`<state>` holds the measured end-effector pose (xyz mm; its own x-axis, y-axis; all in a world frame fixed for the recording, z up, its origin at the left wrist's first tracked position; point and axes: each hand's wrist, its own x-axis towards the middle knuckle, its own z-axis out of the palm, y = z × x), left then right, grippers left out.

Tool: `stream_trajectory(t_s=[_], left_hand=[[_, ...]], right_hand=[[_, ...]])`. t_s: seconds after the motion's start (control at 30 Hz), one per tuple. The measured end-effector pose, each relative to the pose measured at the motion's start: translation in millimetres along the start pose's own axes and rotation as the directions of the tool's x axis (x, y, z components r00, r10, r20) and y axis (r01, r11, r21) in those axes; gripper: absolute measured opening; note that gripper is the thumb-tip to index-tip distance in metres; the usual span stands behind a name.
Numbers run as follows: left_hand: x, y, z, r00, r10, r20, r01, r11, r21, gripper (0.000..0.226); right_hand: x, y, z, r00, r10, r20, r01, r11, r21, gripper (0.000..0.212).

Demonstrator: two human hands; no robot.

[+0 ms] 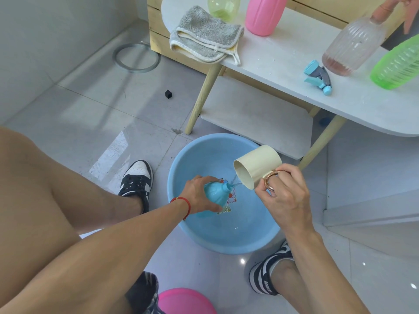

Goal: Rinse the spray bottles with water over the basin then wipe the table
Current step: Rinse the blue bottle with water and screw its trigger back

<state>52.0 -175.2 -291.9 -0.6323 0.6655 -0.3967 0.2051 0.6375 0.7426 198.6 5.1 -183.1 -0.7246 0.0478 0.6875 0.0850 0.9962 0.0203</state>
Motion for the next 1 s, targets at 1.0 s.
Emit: stream_trajectory(t_s=[1.0], left_hand=[[-11,-7,-9,0.992,-0.12,-0.034,0.102,0.94,-0.326,0.074]], right_hand=[[-100,-29,97,0.182,0.621,0.763,-0.701,0.625,-0.342,0.028]])
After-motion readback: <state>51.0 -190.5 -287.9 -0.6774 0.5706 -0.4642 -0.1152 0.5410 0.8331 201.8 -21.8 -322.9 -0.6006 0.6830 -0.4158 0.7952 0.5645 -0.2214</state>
